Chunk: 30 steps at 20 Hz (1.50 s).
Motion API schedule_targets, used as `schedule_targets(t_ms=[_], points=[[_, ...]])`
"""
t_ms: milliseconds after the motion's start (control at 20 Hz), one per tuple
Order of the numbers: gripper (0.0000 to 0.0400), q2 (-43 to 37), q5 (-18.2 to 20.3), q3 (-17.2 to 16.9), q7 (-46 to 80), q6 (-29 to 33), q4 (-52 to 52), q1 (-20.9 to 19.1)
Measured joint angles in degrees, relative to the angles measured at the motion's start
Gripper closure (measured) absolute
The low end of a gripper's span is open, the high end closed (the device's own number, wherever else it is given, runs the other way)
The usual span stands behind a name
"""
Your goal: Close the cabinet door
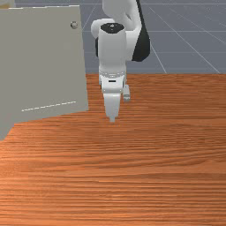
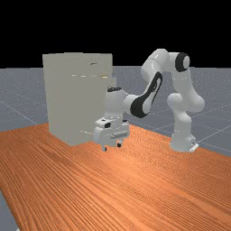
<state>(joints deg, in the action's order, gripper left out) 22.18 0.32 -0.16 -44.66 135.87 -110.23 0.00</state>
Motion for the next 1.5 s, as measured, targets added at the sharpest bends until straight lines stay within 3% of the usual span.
schedule_targets(t_ms=[50,100,150,200,300,350,400,450,550,650,800,1300,1500], points=[[0.0151,0.0,-1.0,-0.6,0.4,-0.7,-0.3,0.2],[0.0242,0.1,-1.5,-1.1,0.7,-1.2,-0.6,0.1],[0.0147,-0.1,-1.8,-1.6,1.9,-1.4,-1.1,0.1],[0.0089,-0.2,-1.9,-2.0,2.6,-1.6,-1.4,0.0],[0.0033,-0.3,-2.0,-2.3,3.3,-1.8,-1.5,-0.1],[0.0176,-6.2,-2.3,-4.3,11.8,-1.4,-9.4,0.4],[0.0263,-10.8,-2.4,-6.2,20.7,-1.8,-14.0,0.2],[0.0316,-13.2,-2.2,-7.4,30.3,-2.3,-16.7,0.9],[0.0369,-15.5,-1.5,-9.2,49.5,-3.2,-18.9,2.2],[0.0388,-16.3,-0.5,-10.8,68.5,-3.6,-19.5,3.1],[0.0397,-16.6,0.0,-12.2,79.6,-3.8,-19.9,3.1],[0.0400,-17.1,0.3,-13.0,82.1,4.7,-30.6,4.9],[0.0400,-16.6,-0.1,-18.4,80.4,4.6,-30.9,3.0]])
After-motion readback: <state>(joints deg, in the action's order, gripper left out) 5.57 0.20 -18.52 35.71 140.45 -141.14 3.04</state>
